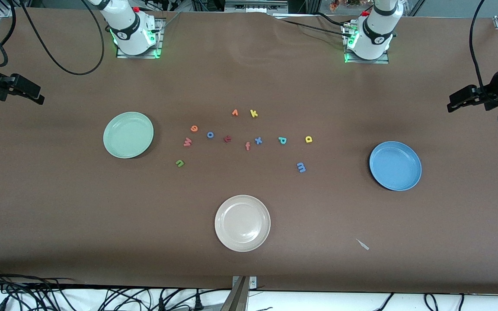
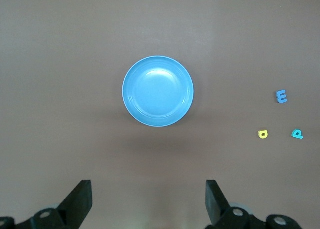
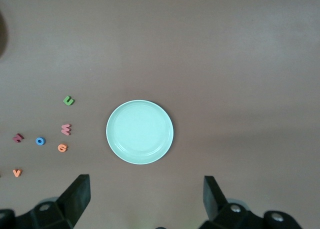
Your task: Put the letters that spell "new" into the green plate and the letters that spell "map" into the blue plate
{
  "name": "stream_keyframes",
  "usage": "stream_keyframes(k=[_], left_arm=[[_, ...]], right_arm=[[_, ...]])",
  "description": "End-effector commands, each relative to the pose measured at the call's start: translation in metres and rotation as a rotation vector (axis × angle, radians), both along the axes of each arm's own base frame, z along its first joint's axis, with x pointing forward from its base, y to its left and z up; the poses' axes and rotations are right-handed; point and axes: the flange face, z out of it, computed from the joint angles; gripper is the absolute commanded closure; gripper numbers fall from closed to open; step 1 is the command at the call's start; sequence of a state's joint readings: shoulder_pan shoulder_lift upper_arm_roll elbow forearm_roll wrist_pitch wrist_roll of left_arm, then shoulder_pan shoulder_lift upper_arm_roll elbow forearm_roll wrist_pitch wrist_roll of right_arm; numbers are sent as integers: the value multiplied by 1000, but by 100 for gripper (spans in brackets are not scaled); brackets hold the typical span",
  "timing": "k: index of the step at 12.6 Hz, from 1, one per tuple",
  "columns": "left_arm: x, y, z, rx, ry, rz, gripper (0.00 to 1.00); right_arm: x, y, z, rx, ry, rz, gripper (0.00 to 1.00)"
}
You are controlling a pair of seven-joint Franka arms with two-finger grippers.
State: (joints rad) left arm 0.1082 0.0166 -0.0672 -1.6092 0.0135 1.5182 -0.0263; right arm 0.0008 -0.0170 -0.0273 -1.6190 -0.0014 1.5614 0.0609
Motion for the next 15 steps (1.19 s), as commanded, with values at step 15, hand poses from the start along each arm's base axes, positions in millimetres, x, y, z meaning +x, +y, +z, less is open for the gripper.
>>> stream_keyframes(k=[15], left_arm=[[-6, 6, -3, -31, 1, 4, 0]], right_arm=[[3, -1, 6, 0, -5, 1, 0]])
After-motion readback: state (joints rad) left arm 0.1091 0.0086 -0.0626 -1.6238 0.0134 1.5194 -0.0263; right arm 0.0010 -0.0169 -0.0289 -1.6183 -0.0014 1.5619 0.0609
